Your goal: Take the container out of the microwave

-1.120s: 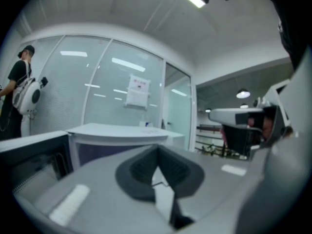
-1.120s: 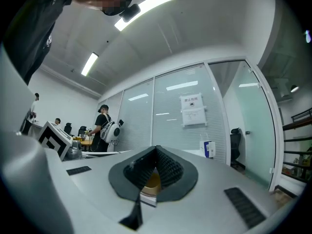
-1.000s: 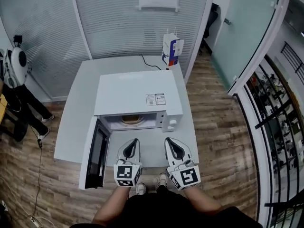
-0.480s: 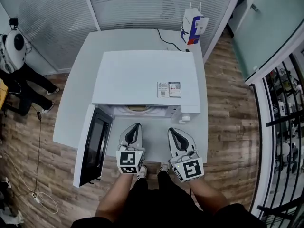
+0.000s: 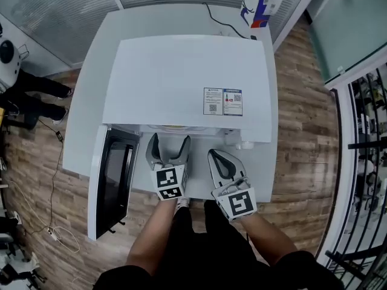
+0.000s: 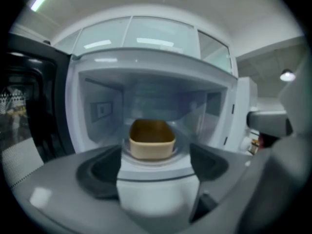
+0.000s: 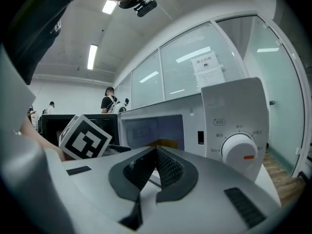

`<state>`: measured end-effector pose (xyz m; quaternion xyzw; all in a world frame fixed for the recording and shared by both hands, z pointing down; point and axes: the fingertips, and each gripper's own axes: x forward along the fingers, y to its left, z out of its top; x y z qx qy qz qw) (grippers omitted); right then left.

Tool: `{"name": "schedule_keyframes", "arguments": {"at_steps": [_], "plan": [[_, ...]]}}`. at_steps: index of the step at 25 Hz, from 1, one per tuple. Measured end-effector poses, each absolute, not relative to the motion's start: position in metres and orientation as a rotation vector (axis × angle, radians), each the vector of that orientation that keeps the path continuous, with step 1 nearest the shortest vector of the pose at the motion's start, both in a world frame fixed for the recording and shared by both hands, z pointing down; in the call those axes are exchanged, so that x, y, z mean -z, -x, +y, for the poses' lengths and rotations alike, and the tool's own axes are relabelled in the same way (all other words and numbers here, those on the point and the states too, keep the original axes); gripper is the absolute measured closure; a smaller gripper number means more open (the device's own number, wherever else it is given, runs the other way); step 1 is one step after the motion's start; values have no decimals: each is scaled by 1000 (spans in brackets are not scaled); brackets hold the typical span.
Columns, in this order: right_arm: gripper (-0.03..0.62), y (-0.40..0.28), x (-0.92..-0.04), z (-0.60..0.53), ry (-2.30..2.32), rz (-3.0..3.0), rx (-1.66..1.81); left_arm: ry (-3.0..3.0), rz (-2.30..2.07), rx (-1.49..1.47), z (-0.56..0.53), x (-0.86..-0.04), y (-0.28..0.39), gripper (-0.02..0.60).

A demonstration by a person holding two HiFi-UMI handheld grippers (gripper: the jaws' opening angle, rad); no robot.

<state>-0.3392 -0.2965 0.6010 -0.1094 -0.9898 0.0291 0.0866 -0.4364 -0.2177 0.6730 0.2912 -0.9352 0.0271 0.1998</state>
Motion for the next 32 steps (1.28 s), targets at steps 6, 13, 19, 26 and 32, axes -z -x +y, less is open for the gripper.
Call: {"name": "schedule_keyframes", "arguments": {"at_steps": [6, 13, 19, 26, 32], "plan": [[595, 348, -616, -302, 370, -2935, -71, -737, -2576, -110, -235, -701, 465, 69], [595, 343, -616, -294, 432, -2935, -96, -700, -2566, -176, -244, -709, 483, 67], [595, 327, -622, -292, 430, -2895, -100, -677, -2613, -218, -242, -703, 492, 137], [595, 317, -619, -295, 397, -2906, -93, -696, -2641, -168, -236, -694, 480, 163], [595, 305, -613, -289, 377, -2903, -74, -714, -2649, -146, -213, -681, 457, 166]]}}
